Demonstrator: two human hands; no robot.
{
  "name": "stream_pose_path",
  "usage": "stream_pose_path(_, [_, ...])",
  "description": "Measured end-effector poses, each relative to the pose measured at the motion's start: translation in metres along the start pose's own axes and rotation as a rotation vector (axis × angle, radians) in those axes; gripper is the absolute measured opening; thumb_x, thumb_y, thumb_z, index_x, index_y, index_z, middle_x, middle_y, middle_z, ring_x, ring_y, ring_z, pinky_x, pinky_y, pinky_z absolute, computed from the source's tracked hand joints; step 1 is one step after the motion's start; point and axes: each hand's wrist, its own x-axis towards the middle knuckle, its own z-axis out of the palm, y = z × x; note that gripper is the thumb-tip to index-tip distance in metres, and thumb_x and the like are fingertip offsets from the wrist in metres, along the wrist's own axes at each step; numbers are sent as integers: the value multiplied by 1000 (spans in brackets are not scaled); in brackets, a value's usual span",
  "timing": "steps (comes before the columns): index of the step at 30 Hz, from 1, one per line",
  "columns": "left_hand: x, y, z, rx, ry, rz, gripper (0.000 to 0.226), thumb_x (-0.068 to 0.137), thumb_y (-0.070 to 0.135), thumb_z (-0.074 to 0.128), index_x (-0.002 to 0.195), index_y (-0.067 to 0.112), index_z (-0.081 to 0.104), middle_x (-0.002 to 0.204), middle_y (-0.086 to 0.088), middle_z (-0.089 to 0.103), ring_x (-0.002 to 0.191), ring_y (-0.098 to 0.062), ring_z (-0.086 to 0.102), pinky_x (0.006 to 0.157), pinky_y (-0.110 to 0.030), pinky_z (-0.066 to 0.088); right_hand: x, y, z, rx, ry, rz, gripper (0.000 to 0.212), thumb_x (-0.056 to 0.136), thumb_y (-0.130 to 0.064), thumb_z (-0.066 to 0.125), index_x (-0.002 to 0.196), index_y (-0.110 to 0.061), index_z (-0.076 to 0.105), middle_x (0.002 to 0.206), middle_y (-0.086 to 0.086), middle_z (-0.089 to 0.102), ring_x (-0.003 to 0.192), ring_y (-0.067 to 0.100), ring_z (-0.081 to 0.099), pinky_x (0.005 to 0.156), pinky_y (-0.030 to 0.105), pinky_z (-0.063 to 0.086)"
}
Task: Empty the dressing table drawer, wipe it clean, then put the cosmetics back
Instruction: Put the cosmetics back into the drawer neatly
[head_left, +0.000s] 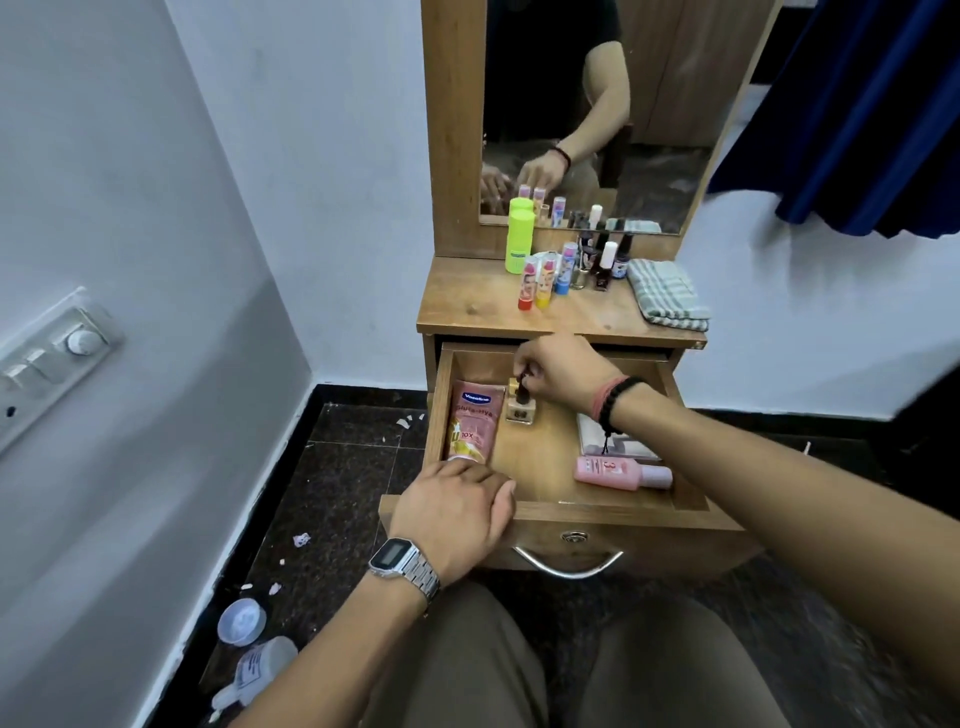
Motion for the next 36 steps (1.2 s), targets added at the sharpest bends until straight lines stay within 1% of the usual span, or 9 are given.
stream_pose_path(5, [0,0,-1,-7,3,6,45,94,43,28,82,30,69,80,14,69,81,-7,62,75,-25,45,15,22,28,-6,-2,103,17,82,-11,59,94,-20,67,98,10,67,92,33,64,80,35,53])
stream_pose_path(9, [-1,0,-1,-17,4,7,46,94,43,27,83,29,69,81,13,69,82,-8,62,76,-25,45,22,26,37,-19,22,97,17,83,-11,57,94,-19,67,97,11,68,91,34,65,79,40,55])
stream_pose_path(14, [0,0,-1,-13,4,8,47,94,43,27,83,29,70,80,13,69,81,-8,62,75,-26,45,27,24,40,-5,30,68,13,84,-12,59,92,-20,66,94,8,68,87,31,65,77,38,55])
stream_pose_path(21, [-1,-1,2,2,9,20,47,95,43,26,84,29,70,82,13,69,82,-9,62,76,-26,45,26,21,41,13,33,84,18,85,-9,57,99,-17,65,97,11,67,88,32,64,79,39,55])
stream_pose_path(23, [0,-2,2,7,10,22,46,94,42,27,82,29,70,81,13,69,81,-9,62,75,-27,45,24,20,40,9,28,81,20,87,-10,57,104,-18,63,98,11,66,88,33,64,77,38,54])
stream_pose_path(27, [0,-2,3,0,18,32,45,94,42,28,82,29,70,80,13,69,81,-9,63,75,-27,46,11,16,26,-42,38,60,30,88,-25,60,117,-24,53,99,6,66,90,30,63,72,35,50])
stream_pose_path(30, [-1,-2,4,-3,22,37,44,94,41,30,82,30,70,79,14,69,79,-9,63,73,-26,47,-13,14,12,-20,39,67,28,89,-39,59,115,-28,56,96,-2,67,89,23,64,72,33,50])
stream_pose_path(33, [-1,-4,4,-14,12,32,42,93,41,30,83,31,70,79,14,69,79,-8,63,71,-26,48,-52,11,7,72,-67,42,29,91,-45,56,114,-28,59,99,-5,67,91,16,63,81,33,52])
stream_pose_path(36, [-2,-2,2,-26,-9,24,42,94,42,29,87,33,70,81,16,69,80,-6,63,73,-25,49,-99,19,14,160,-153,56,33,91,-50,53,118,-30,57,106,-8,64,89,9,57,81,28,49])
